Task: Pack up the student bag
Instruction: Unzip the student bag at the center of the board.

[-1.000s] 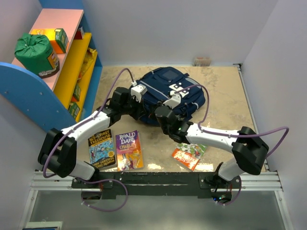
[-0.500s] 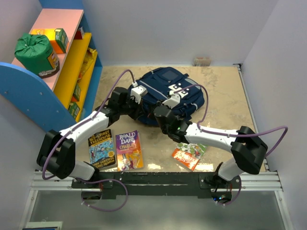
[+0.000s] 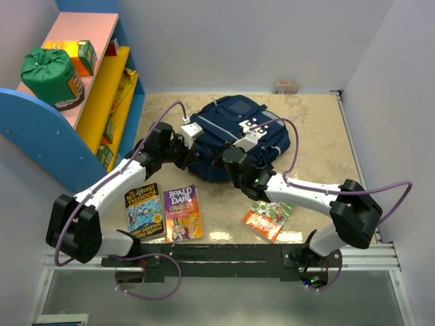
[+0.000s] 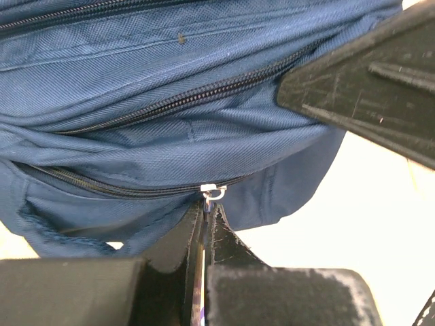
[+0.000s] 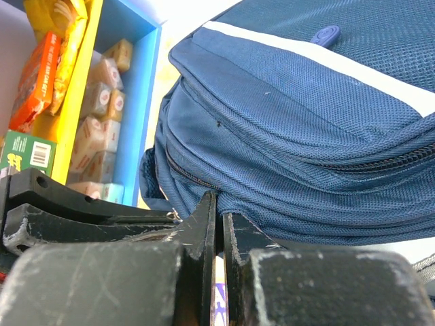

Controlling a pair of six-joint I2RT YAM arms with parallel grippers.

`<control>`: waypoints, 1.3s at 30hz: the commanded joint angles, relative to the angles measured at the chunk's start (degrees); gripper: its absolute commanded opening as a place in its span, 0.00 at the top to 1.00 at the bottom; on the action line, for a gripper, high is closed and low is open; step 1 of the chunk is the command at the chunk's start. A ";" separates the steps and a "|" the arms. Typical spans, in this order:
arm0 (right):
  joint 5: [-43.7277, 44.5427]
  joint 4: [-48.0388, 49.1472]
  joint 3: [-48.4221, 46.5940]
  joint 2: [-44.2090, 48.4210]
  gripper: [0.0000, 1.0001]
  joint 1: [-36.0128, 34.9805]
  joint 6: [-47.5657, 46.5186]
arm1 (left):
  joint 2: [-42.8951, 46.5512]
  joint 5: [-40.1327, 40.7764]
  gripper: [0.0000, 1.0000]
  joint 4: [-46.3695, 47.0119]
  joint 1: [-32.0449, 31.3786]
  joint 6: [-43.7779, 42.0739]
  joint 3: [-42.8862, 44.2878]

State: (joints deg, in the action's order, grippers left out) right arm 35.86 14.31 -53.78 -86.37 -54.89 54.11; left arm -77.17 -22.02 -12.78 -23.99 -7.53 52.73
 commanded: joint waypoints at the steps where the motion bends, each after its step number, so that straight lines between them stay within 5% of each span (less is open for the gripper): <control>1: 0.00 2.49 0.69 5.24 1.00 0.93 -0.76 | 1.76 0.93 1.00 0.21 1.57 -4.07 2.03; 19: -9.92 1.16 10.61 22.37 1.00 7.87 -7.87 | -8.79 2.33 1.00 -3.13 11.24 -9.43 9.14; 25: -21.23 0.55 12.12 25.19 1.00 17.17 -11.21 | -13.09 6.82 1.00 -2.52 15.18 -7.16 9.76; 29: -27.50 0.20 10.72 22.92 1.00 22.80 -15.16 | -16.08 5.50 1.00 -2.43 19.58 -4.78 10.29; 39: -40.07 5.20 0.44 8.33 1.00 23.61 -19.92 | -16.70 -4.59 0.97 -3.05 22.49 -3.28 8.80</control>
State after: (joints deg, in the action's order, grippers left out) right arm 2.00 11.79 -46.74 -76.16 -30.98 37.32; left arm -95.68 -23.59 -15.77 0.03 -10.50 62.19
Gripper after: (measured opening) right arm 0.026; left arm 0.020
